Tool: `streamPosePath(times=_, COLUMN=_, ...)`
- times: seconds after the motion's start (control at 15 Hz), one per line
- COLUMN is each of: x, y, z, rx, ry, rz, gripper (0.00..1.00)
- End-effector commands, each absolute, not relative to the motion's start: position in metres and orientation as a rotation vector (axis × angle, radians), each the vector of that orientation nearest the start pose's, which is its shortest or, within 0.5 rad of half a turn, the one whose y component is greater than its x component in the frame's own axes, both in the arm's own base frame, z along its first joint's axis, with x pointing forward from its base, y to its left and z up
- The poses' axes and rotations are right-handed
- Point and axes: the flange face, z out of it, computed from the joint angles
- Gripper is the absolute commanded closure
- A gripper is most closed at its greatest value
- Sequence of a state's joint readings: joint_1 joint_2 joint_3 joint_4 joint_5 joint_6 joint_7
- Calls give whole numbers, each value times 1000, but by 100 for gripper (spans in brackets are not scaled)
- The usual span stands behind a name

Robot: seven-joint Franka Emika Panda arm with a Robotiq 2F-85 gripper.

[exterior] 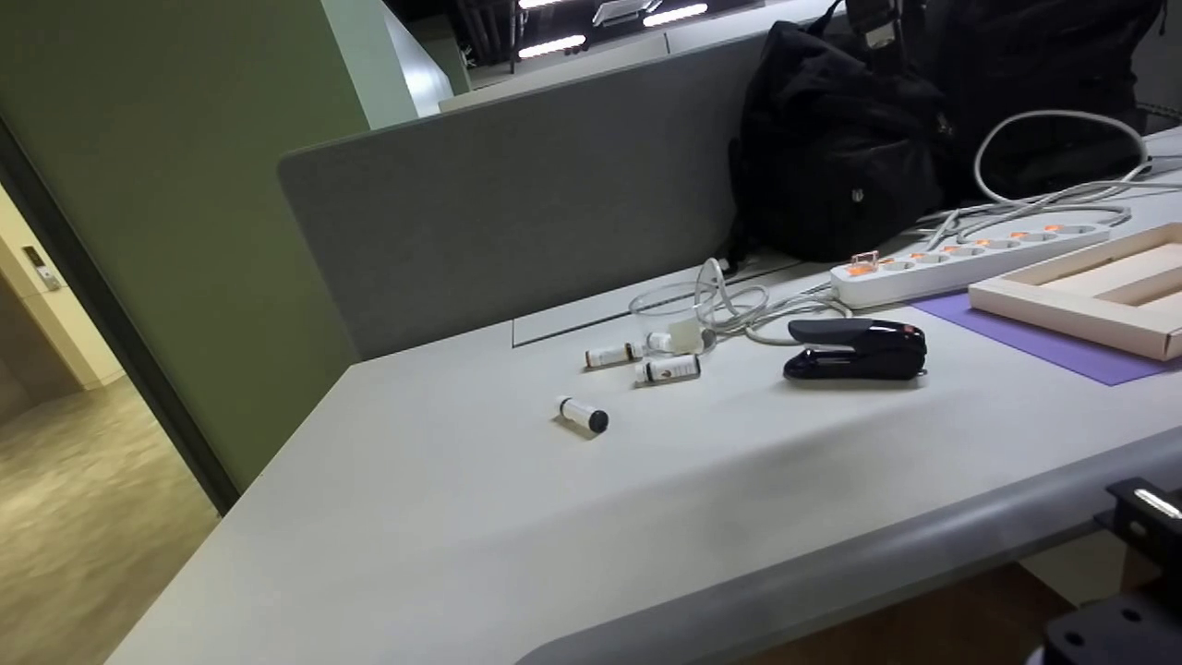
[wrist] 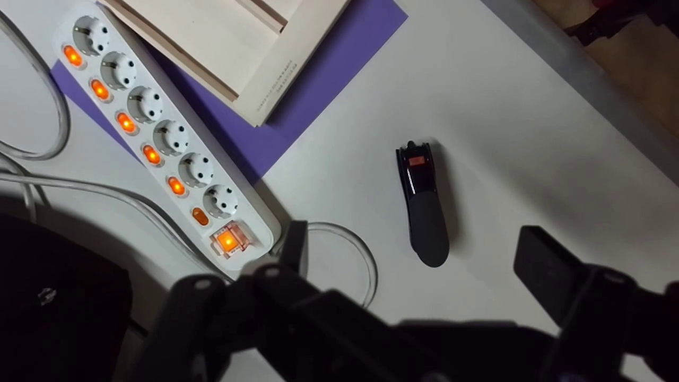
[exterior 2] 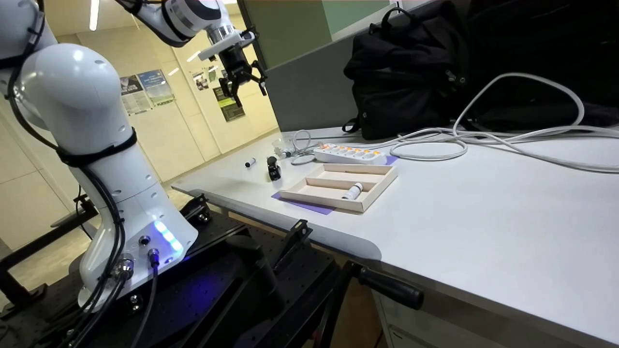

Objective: Press down on the stapler

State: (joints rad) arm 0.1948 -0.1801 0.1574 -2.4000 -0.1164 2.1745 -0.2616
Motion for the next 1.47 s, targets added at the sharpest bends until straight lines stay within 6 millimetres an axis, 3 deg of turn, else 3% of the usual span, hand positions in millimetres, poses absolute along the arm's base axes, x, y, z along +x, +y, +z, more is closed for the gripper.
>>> streamPosePath(times=0.0, x=449, y=164, z=372, rx=-3070, ry=-1118, rz=17, gripper=0)
streamPosePath(times=0.07, x=458, y=168, z=364, rx=-3055, ry=-1123, rz=6, gripper=25)
streamPosePath(times=0.2, x=473, y=179, z=345, rx=-3040, ry=-1147, rz=-14, gripper=31)
streamPosePath(times=0.53, x=506, y=201, z=286, rx=-2999, ry=-1171, rz=111, gripper=67)
streamPosePath(times=0.8, x=515, y=217, z=246, rx=-2974, ry=-1177, rz=236, gripper=95)
streamPosePath(times=0.93, x=512, y=224, z=231, rx=-2956, ry=-1185, rz=282, gripper=100)
streamPosePath(times=1.4, x=498, y=240, z=197, rx=-2933, ry=-1228, rz=439, gripper=100)
